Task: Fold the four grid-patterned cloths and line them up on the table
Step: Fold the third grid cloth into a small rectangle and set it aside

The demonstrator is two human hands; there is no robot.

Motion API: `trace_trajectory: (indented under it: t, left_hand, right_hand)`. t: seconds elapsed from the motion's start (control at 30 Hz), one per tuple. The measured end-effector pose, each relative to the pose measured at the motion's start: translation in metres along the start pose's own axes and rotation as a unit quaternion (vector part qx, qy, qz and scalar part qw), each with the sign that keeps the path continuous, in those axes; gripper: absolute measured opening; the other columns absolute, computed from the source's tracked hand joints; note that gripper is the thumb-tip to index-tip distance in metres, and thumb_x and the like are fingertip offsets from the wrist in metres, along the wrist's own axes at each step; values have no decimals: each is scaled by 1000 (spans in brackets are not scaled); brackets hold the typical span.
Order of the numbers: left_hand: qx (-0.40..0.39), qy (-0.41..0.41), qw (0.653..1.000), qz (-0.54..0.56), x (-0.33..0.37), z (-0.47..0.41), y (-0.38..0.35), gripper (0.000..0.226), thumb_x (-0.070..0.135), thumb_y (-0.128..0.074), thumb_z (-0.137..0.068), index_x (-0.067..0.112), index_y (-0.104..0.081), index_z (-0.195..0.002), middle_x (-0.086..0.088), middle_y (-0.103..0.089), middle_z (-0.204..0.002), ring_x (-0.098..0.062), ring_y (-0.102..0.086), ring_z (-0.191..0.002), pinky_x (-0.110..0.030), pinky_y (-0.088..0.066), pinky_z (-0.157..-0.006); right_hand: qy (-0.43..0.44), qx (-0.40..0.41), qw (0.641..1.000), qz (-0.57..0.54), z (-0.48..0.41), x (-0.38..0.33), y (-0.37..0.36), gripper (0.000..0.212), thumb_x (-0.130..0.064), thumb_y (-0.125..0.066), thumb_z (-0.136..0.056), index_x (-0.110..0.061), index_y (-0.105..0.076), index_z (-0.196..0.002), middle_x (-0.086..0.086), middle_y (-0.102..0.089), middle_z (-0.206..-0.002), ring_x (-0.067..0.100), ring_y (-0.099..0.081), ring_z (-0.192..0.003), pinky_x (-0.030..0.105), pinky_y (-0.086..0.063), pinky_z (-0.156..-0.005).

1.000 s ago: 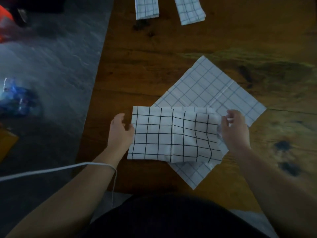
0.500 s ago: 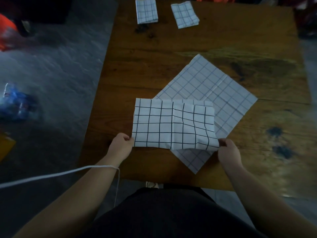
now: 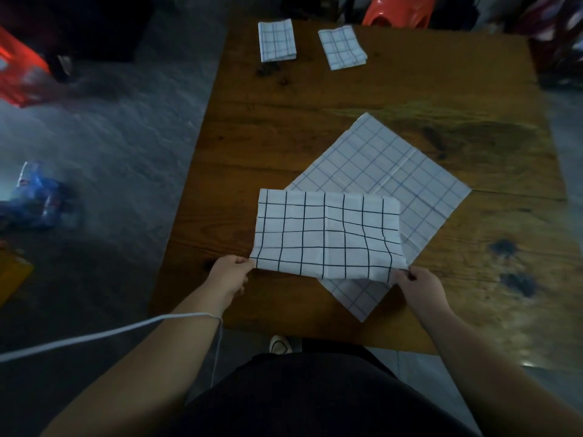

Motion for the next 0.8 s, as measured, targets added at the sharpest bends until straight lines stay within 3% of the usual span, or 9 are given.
trace_trajectory:
  t: [0.1,0.17,0.3,0.43,0.5,0.57,0.63,0.7,0.8]
  left_hand:
    - [38,-38,996,-66,12,-2,5,25,30,-56,-103,16,-59,-123,-4,-60,-95,-17,-55,-80,-33,-46,-71]
    - [52,-54,991,-115,18,-4,5,31,30,-54,-104,12,-59,-129,-1,-60,-100,-14,-53,-82,-31,-43,-72]
    - [42,-74,974,-212,28,-4,-1,31,33,-53,-104,12,-60,-126,4,-55,-89,-13,-54,-77,-27,-38,-60]
    - [42,-74,946,-312,32,0,-7,17,31,-59,-101,16,-58,-93,-1,-58,-90,-16,-57,-74,-29,-45,-62]
    - [76,-90,939,-322,38,5,-5,18,31,-64,-98,16,-53,-101,-3,-54,-104,-19,-58,-84,-31,-50,-70]
    - [145,-173,902,-368,52,17,-5,28,28,-65,-94,18,-51,-116,-5,-50,-116,-18,-53,-99,-34,-52,-80]
    - [171,-327,837,-405,68,38,-23,36,22,-62,-94,18,-51,-128,-6,-50,-128,-18,-50,-114,-33,-49,-96]
    - [121,-451,783,-412,71,62,-55,46,20,-56,-97,16,-46,-142,-7,-44,-147,-21,-39,-138,-37,-33,-118]
    - [19,-503,725,-470,50,76,-104,54,28,-41,-104,19,-30,-156,-3,-26,-165,-21,-12,-154,-36,3,-121]
  right_hand:
    - [7,1,999,34,-3,-1,8,33,-36,-57,-102,-7,-70,-96,18,-70,-87,27,-64,-73,35,-47,-60]
    - [10,-10,998,57,-5,0,9,27,-35,-56,-102,-14,-69,-92,10,-69,-80,22,-62,-68,32,-47,-59]
    - [10,-9,996,87,-11,6,8,26,-26,-56,-101,-9,-68,-85,9,-68,-76,23,-62,-68,33,-48,-58]
    - [9,12,994,112,-15,8,7,8,-24,-59,-98,-18,-59,-92,7,-65,-98,14,-56,-77,32,-45,-63]
    - [3,15,994,106,-12,8,7,8,-22,-62,-95,-18,-55,-100,8,-59,-109,16,-53,-86,34,-45,-73]
    - [20,30,992,120,-5,2,9,25,-21,-62,-94,-15,-52,-117,9,-51,-121,21,-49,-104,38,-45,-86]
    - [109,75,976,173,8,-20,10,39,-20,-59,-94,-14,-50,-131,8,-48,-130,25,-44,-121,42,-42,-99]
    - [238,66,946,209,23,-47,-7,41,-21,-55,-95,-17,-51,-136,3,-49,-138,22,-42,-130,41,-37,-109]
    - [358,-28,892,275,43,-66,-54,45,-29,-45,-100,-22,-49,-144,-1,-47,-151,18,-36,-143,40,-26,-120]
Point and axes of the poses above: each hand's wrist, its own z-axis away from the middle knuckle, its own y-axis out of the back of the hand, x = y × z, the point moved 8 cm from there along -z, towards the middle knuckle
